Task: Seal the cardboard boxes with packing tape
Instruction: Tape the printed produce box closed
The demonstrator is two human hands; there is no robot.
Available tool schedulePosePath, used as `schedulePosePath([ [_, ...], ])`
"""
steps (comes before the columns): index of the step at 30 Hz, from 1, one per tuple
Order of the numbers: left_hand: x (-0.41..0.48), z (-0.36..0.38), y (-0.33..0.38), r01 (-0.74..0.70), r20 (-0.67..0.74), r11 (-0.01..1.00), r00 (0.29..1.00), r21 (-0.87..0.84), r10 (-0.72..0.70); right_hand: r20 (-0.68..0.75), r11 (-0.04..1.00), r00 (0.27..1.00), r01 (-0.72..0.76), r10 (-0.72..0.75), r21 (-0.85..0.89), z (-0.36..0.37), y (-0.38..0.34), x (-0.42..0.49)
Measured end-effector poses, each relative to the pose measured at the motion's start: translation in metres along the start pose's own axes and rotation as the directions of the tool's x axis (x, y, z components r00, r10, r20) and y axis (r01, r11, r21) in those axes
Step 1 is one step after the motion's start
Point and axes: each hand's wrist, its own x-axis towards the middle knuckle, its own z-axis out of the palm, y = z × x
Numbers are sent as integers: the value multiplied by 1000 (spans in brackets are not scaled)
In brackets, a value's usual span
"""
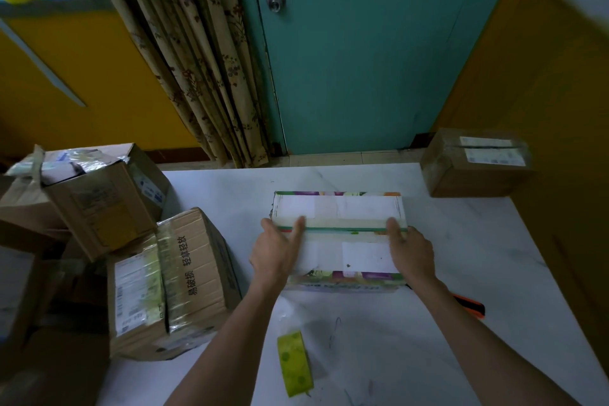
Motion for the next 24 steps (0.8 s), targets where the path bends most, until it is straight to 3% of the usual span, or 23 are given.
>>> schedulePosePath([
  [3,1,2,-1,-30,-56,999,998,-17,29,-74,999,997,24,-21,30,-3,0,-2],
  [7,4,-1,-5,-54,-40,997,998,-59,52,31,983,999,-44,39,176,-12,-5,-10],
  [13,4,0,-23,31,70,950,997,-310,-9,1,862,994,93,-108,498,-50,-39,-56],
  [15,-4,12,-25,98,127,920,991,-381,-52,-50,865,969,238,-241,442,-62,-63,-75],
  [19,-17,23,-24,220,172,823,974,-523,-151,29,874,874,485,-486,20,-50,-85,-95],
  [21,-13,25,-28,271,183,799,962,-538,-202,30,859,858,512,-512,-10,-33,-86,-97],
  [24,-1,18,-30,390,291,667,920,-635,-261,7,812,816,575,-578,97,-17,-96,-104],
])
